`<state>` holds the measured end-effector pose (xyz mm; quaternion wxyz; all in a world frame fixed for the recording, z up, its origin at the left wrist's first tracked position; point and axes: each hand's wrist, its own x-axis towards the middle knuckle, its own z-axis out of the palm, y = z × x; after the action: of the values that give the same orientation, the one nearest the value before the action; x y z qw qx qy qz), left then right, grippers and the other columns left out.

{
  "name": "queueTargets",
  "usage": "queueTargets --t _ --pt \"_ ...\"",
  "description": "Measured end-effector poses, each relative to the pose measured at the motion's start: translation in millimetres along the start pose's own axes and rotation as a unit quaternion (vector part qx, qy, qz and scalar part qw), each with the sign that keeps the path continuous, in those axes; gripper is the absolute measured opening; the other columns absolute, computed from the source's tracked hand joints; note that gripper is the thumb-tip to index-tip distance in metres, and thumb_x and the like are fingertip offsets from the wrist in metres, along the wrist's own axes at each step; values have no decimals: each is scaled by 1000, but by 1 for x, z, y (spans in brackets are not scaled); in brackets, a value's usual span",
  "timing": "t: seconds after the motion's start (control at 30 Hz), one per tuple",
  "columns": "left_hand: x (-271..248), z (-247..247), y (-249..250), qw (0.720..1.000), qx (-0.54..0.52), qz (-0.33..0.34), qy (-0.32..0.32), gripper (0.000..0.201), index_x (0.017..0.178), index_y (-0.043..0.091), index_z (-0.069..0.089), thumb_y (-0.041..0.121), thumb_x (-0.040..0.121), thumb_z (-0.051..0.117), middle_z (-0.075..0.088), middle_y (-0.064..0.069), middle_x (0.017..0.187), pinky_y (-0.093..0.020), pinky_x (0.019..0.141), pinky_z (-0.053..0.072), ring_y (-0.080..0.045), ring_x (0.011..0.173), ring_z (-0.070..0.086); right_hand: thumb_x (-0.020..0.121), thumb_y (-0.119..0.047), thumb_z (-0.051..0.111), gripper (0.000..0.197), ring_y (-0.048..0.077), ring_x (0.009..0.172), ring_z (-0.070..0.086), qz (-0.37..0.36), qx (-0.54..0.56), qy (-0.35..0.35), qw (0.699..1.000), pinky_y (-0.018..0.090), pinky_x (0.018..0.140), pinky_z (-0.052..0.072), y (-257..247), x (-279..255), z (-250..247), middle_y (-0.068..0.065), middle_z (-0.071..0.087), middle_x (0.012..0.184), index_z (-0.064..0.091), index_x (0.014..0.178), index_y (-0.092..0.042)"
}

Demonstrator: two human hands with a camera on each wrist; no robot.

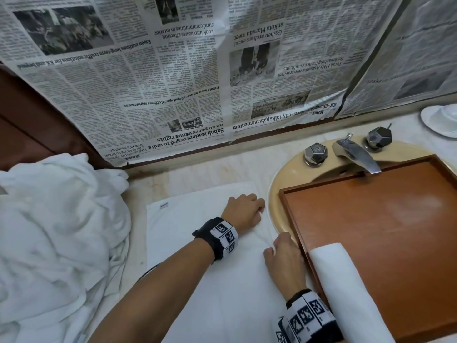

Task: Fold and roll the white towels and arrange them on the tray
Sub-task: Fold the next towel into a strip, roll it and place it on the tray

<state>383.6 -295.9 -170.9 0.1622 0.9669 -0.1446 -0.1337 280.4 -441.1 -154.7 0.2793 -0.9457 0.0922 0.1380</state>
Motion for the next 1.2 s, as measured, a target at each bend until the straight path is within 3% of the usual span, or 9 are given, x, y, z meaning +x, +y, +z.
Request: queueTargets --t 0.2,0.33,0.43,0.53,0.7,0.83,0.97,1.07,1.2 --pt "-7 8 -13 998 -47 6 44 21 117 19 59 19 101 46 59 -3 107 -42 83 44 -28 96 57 83 -23 65 17 18 68 57 41 76 -69 994 31 60 45 9 -2 -12 3 62 77 55 80 -9" --pt "4 3 -13 993 -98 -15 70 19 113 20 63 16 100 50 62 -3 104 -45 84 48 -28 94 60 87 -20 67 19 12 60 53 15 124 -23 992 22 52 40 7 1 -22 -1 60 69 52 77 -12" --pt "14 0 -5 986 -125 -29 106 19 110 16 64 13 99 49 63 -7 99 -47 81 50 -30 90 61 91 -22 65 18 14 67 56 -16 104 40 994 29 58 42 2 3 -28 -1 61 71 55 79 -16" --pt "12 3 5 980 -149 -32 131 19 109 16 65 12 99 50 65 -6 97 -47 82 50 -28 91 61 93 -24 63 14 18 72 59 -24 59 42 997 32 64 48 -1 -3 -27 -2 63 75 57 83 -15" --pt "-29 -6 -15 941 -258 -51 214 19 103 18 69 8 93 56 70 0 96 -37 85 50 -17 88 63 92 -21 61 13 19 70 57 -98 -9 59 993 32 59 43 -24 -25 -33 -2 60 75 53 82 -16" --pt "-94 -24 -51 906 -290 -73 300 13 99 20 70 10 94 62 71 9 98 -23 87 49 -8 89 64 97 -23 51 10 22 80 58 -170 -54 -6 984 33 62 37 -74 -57 -25 -1 59 87 46 90 -18" --pt "-162 -33 -101 885 -284 -113 351 11 96 20 71 11 93 66 70 15 96 -16 80 49 -4 87 64 101 -24 45 8 22 85 59 -231 -58 -65 969 31 65 37 -120 -85 10 2 60 96 47 98 -16" --pt "-191 -24 -134 882 -290 -177 327 13 95 21 70 9 93 65 71 15 93 -18 80 50 -2 85 65 101 -22 44 11 23 84 58 -250 -69 -108 960 30 64 36 -141 -94 49 6 62 101 49 104 -13" --pt "-206 -8 -158 897 -272 -219 270 18 95 28 68 10 94 64 72 13 94 -20 84 48 3 87 63 99 -19 43 5 22 76 45 -242 -90 -149 955 24 48 21 -155 -98 89 9 62 103 41 96 -16"
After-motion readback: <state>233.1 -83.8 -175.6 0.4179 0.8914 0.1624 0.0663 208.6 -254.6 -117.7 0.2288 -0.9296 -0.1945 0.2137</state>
